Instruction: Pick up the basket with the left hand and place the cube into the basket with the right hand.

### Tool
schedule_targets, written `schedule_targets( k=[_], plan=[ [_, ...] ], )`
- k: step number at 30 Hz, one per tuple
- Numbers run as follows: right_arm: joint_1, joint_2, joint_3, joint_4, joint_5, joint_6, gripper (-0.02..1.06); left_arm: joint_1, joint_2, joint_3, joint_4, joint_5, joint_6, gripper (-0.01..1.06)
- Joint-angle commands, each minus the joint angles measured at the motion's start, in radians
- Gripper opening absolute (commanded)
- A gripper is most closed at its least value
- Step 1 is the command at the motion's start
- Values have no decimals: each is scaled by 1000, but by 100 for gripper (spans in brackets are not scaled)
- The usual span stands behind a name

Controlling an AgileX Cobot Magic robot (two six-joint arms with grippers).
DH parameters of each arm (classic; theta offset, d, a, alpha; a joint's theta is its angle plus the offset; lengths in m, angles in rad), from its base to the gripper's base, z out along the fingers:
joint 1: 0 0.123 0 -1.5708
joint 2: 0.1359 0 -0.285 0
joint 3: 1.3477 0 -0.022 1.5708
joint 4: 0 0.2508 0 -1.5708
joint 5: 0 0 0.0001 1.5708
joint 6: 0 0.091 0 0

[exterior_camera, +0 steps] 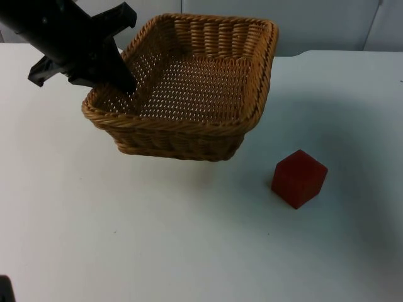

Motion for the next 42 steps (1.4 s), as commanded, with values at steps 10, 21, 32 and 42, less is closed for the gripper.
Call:
schedule_targets(
  k=[10,21,32,42],
  plan=[
    [35,298,-29,202,219,-249,27,-1,-18,-1,-36,-12,0,0],
    [262,313,-29,174,222,-413,105,-1,-18,-1,-36,-98,0,0],
    [392,313,-29,-64,71,-259,105,-1,-18,-1,-36,-163,0,0],
    [384,319,-29,-23,6,-259,105,-1,-18,-1,-36,-199,0,0]
  ],
)
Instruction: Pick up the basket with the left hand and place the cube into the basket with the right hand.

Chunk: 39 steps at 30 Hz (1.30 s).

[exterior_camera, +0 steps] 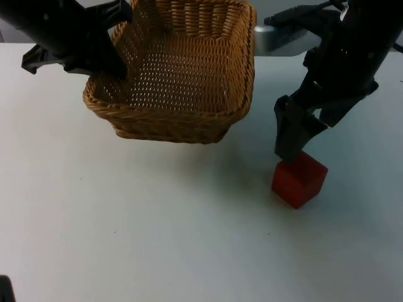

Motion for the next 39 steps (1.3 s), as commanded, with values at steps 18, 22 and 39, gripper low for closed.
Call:
schedule_targets(
  k=[18,22,39],
  plan=[
    [-5,121,7,5,-66,24,105,-1,-18,-1,-36,-49,0,0],
    [-5,153,7,5,-80,24,105,-1,-18,-1,-36,-49,0,0],
    [-11,190,7,-88,-104,159,0,-1,-18,-1,-36,-60,0,0]
  ],
)
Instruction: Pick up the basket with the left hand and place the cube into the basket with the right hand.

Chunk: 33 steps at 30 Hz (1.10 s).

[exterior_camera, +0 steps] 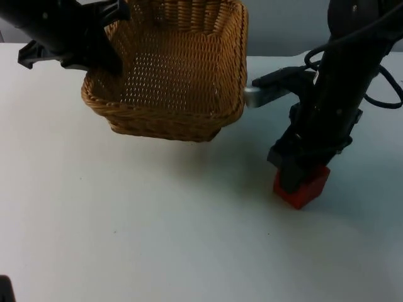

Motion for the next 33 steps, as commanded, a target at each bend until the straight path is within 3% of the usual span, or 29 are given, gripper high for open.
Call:
schedule_targets(
  k=[1,6,11,16,20,21,25,26,28,33],
  plan=[
    [-7,-3,5,-39,-9,44,0,-3,-18,-1,-38,-5,-6,0],
    [-9,-55,-32,-136,-14,125,0,-3,-18,-1,-38,-5,-6,0],
    [-13,-137,-176,-384,63,296,0,-3,-18,-1,-38,-14,-6,0],
    [-9,-181,-308,-364,90,292,0,-3,-18,-1,-38,-26,-6,0],
    [-5,-206,-465,-145,86,200,0,-3,-18,-1,-38,-40,-6,0],
    [-5,-206,-465,-145,86,200,0,-3,-18,-1,-38,-40,-6,0],
    [-5,-203,-532,305,68,-56,0,-3,-18,-1,-38,-53,-6,0],
    [-5,-203,-532,305,68,-56,0,-3,-18,-1,-38,-53,-6,0],
    [-5,-193,-532,434,64,-99,0,-3,-18,-1,-36,-63,-6,0],
    [-5,-166,-532,440,82,-97,0,-3,-18,-1,-33,-74,-6,0]
  ],
)
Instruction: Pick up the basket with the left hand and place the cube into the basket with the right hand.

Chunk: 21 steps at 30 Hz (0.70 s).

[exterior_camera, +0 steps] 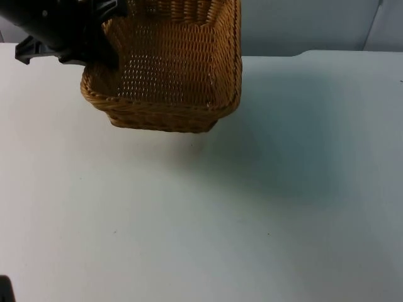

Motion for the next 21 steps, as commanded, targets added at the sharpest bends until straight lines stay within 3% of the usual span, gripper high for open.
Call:
schedule_targets(
  k=[1,14,21],
  plan=[
    [4,9,-8,17,8,-14,0,-3,-18,-1,-30,-14,-4,0],
    [4,37,-8,4,11,-12,0,-3,-18,-1,-47,-10,-6,0],
    [4,136,-8,76,10,-31,0,-3,-18,-1,-45,165,-6,0]
  ],
)
